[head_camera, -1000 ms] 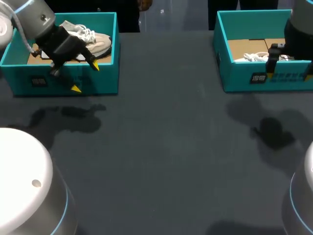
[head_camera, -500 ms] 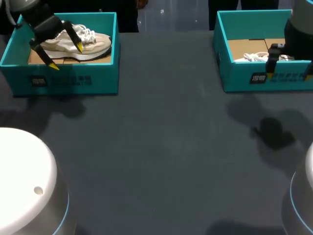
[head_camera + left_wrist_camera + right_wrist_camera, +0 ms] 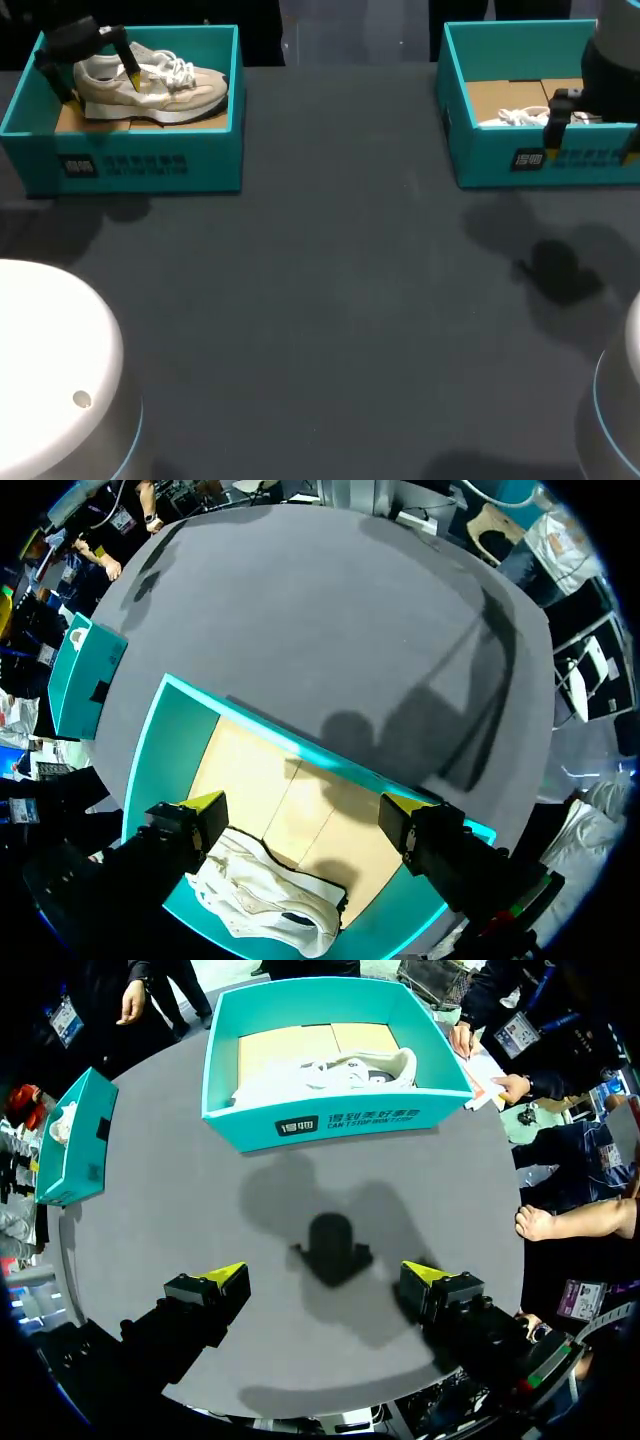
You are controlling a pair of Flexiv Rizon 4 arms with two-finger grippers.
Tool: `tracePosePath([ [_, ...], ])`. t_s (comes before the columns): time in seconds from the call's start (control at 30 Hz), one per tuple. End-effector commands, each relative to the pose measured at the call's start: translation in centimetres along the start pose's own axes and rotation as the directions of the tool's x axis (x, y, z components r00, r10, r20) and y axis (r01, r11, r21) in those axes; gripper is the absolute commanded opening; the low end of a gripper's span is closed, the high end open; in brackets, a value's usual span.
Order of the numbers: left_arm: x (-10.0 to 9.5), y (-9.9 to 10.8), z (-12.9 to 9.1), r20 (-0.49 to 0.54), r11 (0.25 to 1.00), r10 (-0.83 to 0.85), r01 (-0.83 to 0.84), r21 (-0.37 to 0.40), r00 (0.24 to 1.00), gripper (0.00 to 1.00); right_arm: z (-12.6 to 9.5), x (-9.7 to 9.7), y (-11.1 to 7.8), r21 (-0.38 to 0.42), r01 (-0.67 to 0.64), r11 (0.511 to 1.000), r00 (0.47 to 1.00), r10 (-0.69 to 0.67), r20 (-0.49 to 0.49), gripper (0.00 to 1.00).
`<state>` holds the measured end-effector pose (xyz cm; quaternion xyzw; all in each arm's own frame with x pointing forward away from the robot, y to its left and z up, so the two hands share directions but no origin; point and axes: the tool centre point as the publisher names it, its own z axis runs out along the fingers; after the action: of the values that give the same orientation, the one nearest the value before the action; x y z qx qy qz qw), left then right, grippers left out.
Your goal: Take the shoe out of the shoebox, open the shoe tongue, remove and reinsert the insole, then place the shoe into the shoebox
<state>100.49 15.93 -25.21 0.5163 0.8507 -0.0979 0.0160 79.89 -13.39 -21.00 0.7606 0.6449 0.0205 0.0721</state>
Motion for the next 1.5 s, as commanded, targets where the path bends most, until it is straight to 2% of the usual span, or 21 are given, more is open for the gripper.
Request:
tracePosePath([
  [0.03, -0.1, 0.7, -0.3, -0.01, 1.0, 0.002, -0.002, 0.016, 1.0, 1.0, 0.0, 0.0, 0.0, 0.0, 0.001, 1.0, 1.0, -0.001, 0.0, 1.0],
  [0.3, -0.4, 0.8, 0.1, -0.013, 1.0, 0.009, -0.009, 0.013, 1.0, 1.0, 0.0, 0.0, 0.0, 0.0, 0.001, 1.0, 1.0, -0.001, 0.0, 1.0],
  [0.37, -0.4, 1.4, 0.0, -0.05, 0.991, 0.122, -0.124, -0.045, 0.991, 1.0, 0.0, 0.0, 0.0, 0.0, 0.001, 1.0, 1.0, -0.001, 0.0, 1.0],
  [0.53, 0.0, 4.9, -1.1, -0.121, 0.95, 0.282, -0.294, -0.103, 0.952, 1.0, 0.0, 0.0, 0.0, 0.0, 0.001, 1.0, 1.0, -0.001, 0.0, 1.0],
  [0.73, 0.1, 8.5, -1.7, -0.173, 0.911, 0.385, -0.403, -0.088, 0.907, 1.0, 0.0, 0.0, 0.0, 0.0, 0.001, 1.0, 1.0, -0.001, 0.0, 1.0],
  [0.87, 0.2, 10.7, -2.7, -0.153, 0.877, 0.47, -0.479, -0.03, 0.869, 1.0, 0.0, 0.0, 0.0, 0.0, 0.001, 1.0, 1.0, -0.001, 0.0, 1.0],
  [1.27, -0.1, 10.7, -2.4, -0.154, 0.863, 0.494, -0.505, -0.034, 0.856, 1.0, 0.0, 0.0, 0.0, 0.0, 0.001, 1.0, 1.0, -0.001, 0.0, 1.0],
  [1.33, -0.5, 11.4, -1.9, -0.15, 0.831, 0.544, -0.555, -0.042, 0.826, 1.0, 0.0, 0.0, 0.0, 0.0, 0.001, 1.0, 1.0, -0.001, 0.0, 1.0],
  [1.5, -0.7, 14.0, -1.1, -0.212, 0.795, 0.582, -0.604, -0.054, 0.785, 1.0, 0.0, 0.0, 0.0, 0.0, 0.001, 1.0, 1.0, -0.001, 0.0, 1.0],
])
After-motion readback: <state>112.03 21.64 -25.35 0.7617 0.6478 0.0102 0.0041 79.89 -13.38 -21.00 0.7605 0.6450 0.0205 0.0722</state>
